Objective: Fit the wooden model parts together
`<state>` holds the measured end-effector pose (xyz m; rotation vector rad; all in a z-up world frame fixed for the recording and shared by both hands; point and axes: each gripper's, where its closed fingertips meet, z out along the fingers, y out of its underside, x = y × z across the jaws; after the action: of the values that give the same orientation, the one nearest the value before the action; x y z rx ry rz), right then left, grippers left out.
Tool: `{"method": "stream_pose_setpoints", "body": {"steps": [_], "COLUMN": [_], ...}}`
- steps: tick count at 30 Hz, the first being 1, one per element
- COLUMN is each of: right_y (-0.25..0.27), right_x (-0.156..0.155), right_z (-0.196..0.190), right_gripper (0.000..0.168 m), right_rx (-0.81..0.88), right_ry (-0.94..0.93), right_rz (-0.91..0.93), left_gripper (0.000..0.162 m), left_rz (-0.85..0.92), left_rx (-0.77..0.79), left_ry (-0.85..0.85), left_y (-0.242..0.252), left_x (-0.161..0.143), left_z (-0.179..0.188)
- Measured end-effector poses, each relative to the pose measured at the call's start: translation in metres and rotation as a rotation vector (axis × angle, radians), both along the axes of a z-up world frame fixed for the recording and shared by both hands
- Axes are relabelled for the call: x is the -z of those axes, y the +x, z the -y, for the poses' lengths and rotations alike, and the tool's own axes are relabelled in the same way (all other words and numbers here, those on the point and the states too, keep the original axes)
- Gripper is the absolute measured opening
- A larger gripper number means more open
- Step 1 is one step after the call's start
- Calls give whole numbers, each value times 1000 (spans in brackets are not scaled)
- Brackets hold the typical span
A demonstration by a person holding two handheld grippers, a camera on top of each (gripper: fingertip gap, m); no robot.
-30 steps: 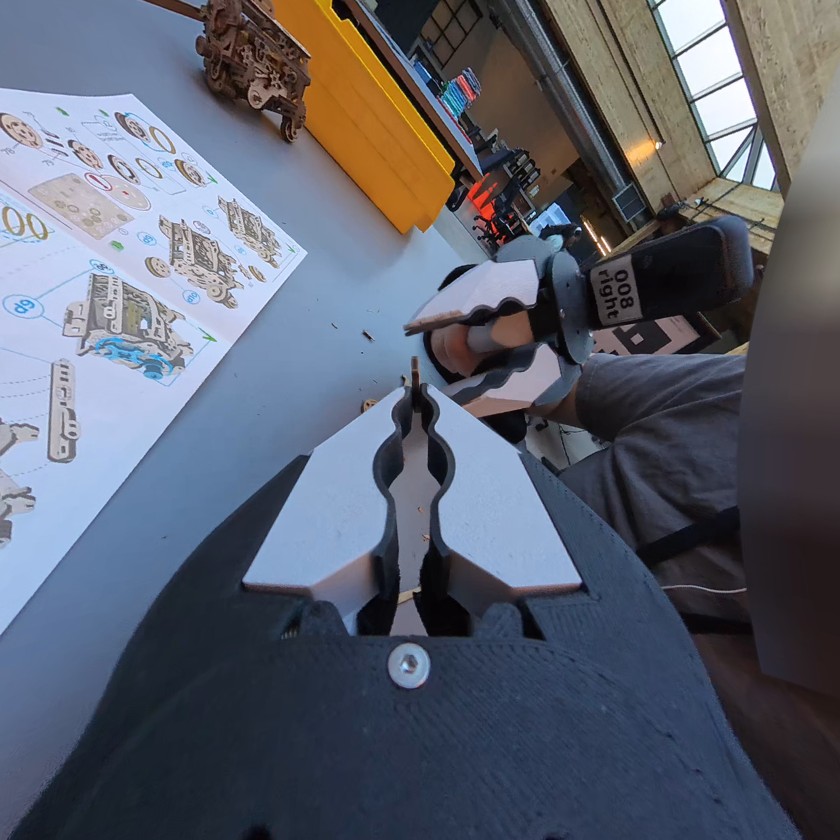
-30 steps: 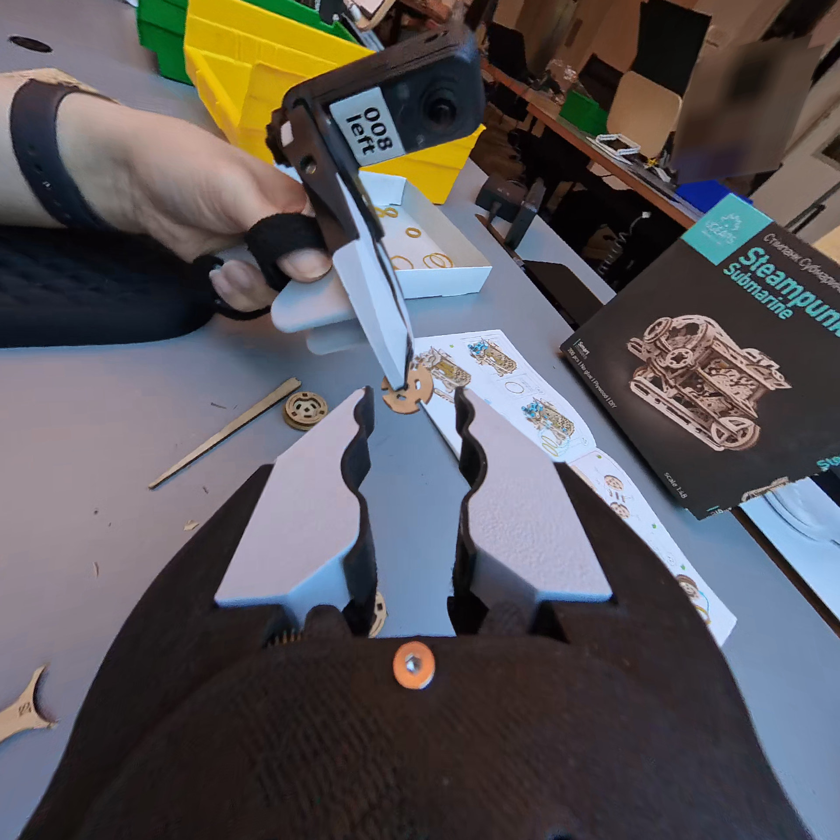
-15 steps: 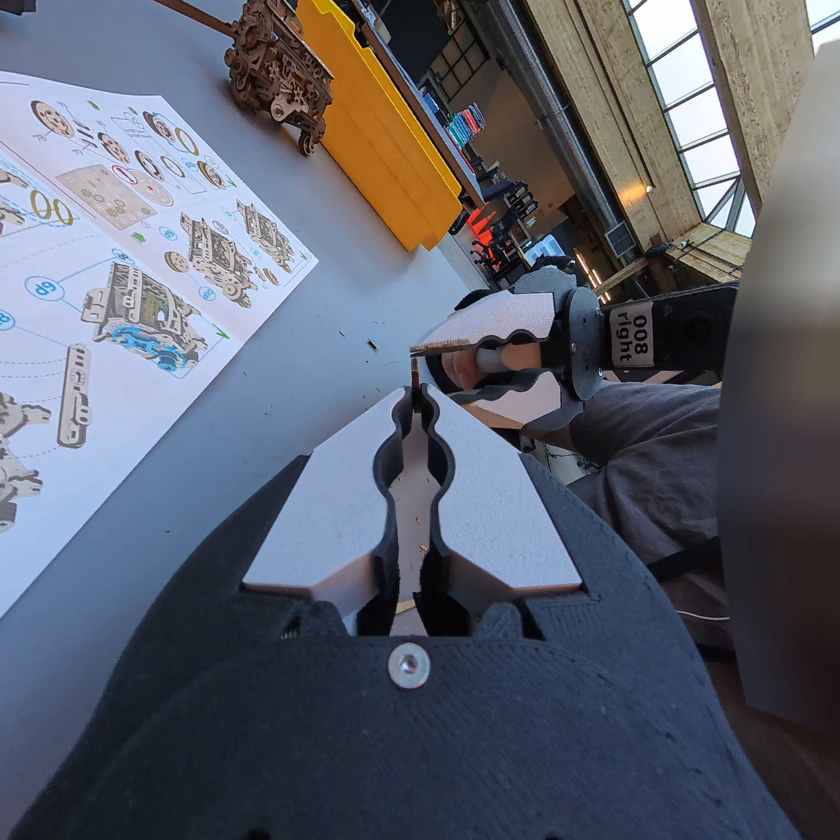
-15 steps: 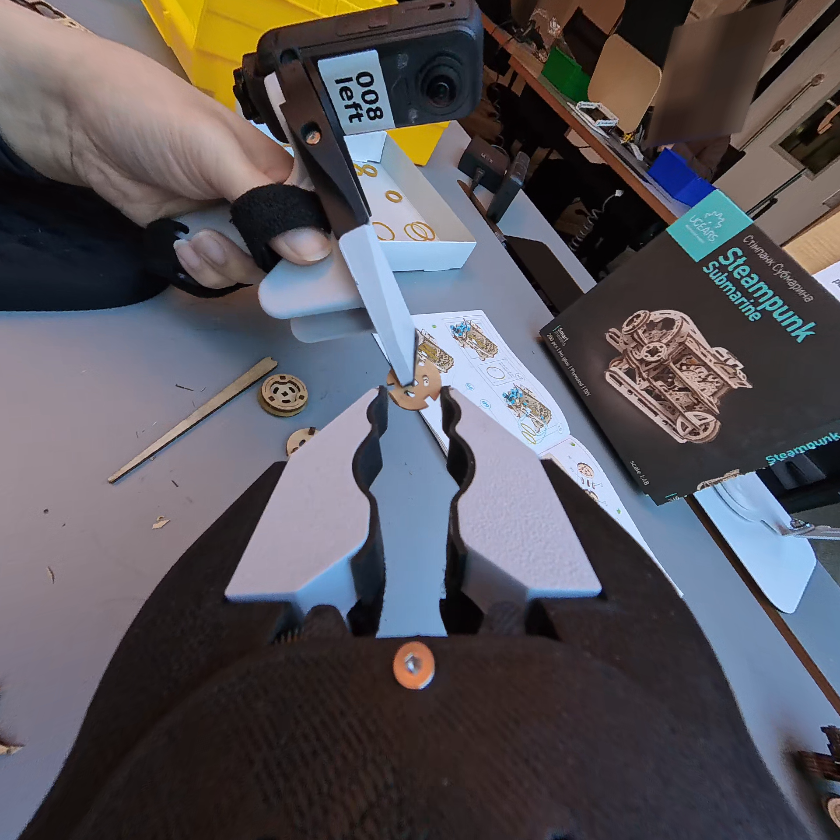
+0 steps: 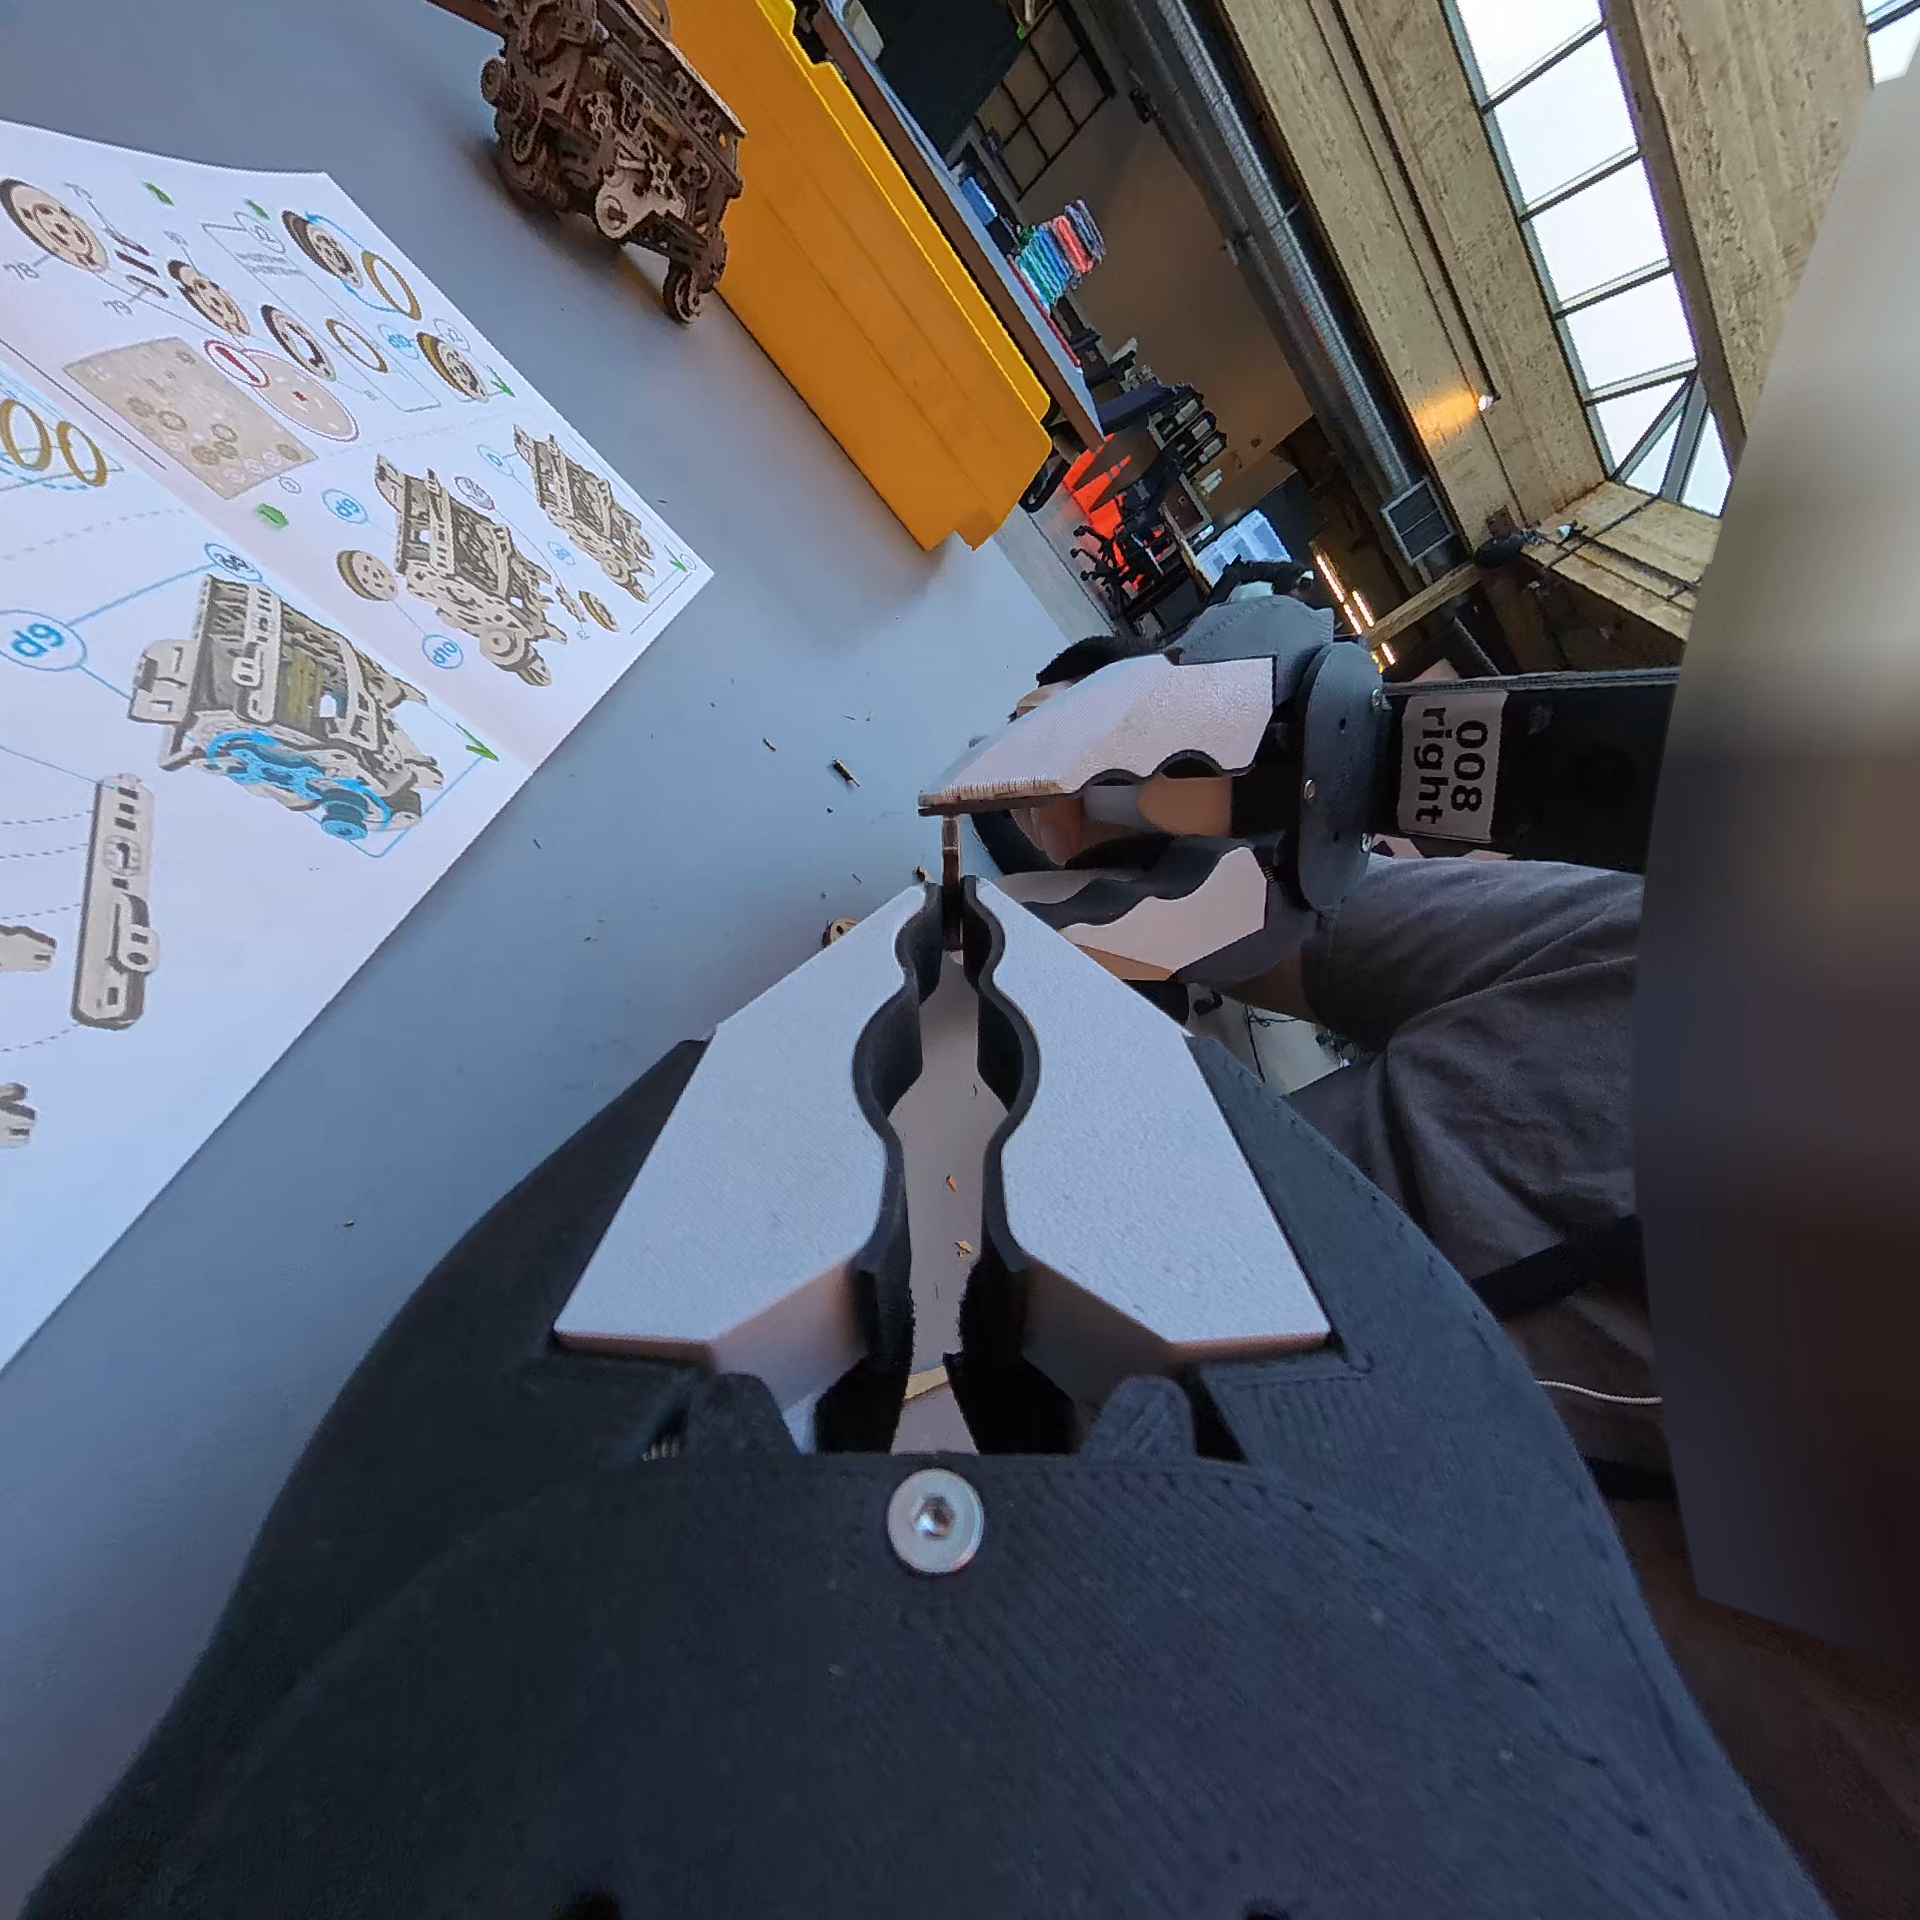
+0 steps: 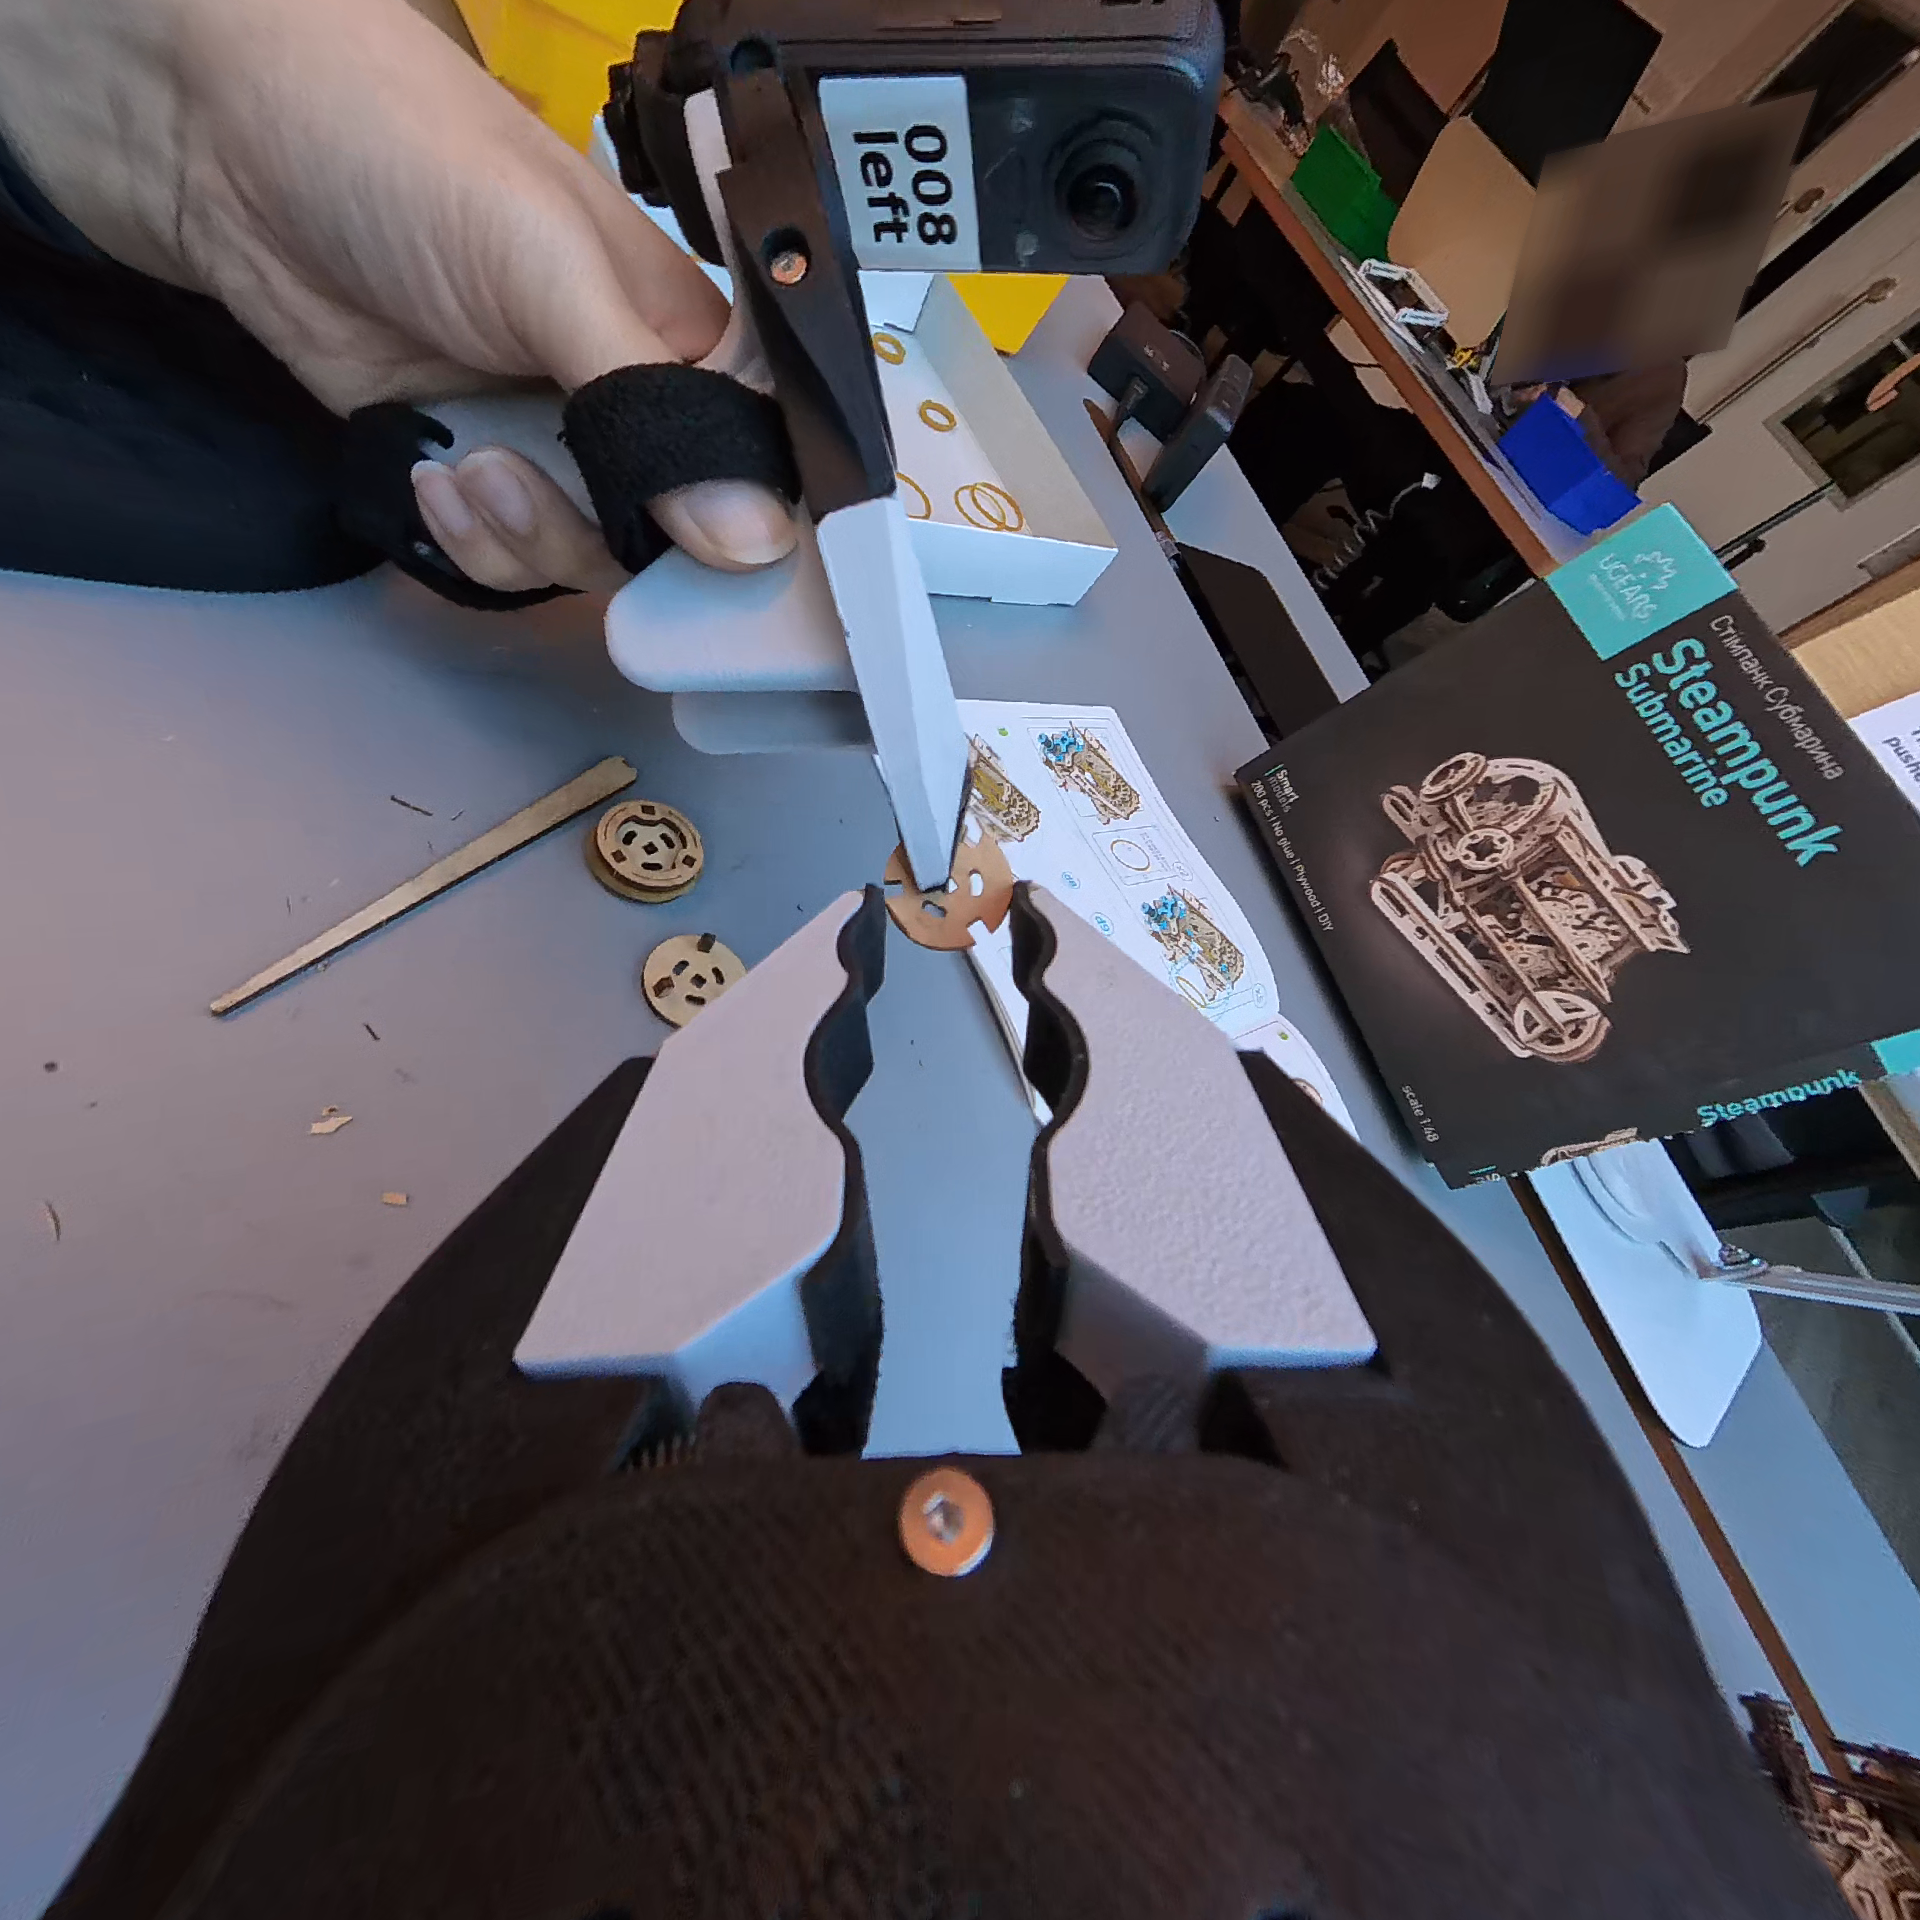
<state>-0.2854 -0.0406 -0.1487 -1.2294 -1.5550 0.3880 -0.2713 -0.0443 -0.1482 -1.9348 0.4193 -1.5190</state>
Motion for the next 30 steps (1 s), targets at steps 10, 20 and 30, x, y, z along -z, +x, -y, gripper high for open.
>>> {"method": "stream_pose_setpoints", "body": {"steps": [10, 20, 30], "right_y": [0, -8, -13], "right_x": [28, 64, 70], "right_z": [12, 27, 28], "right_gripper": [23, 23, 23], "right_rx": [-114, -244, -278], "right_ry": [-175, -303, -324], "right_rz": [98, 280, 350], "left_gripper": [26, 22, 20], "left_rz": [-170, -250, -262], "left_rx": [-75, -14, -2], "left_ry": [116, 122, 118], "left_y": [-26, -32, -31], "left_x": [7, 26, 30], "left_z": [-14, -13, -12]}}
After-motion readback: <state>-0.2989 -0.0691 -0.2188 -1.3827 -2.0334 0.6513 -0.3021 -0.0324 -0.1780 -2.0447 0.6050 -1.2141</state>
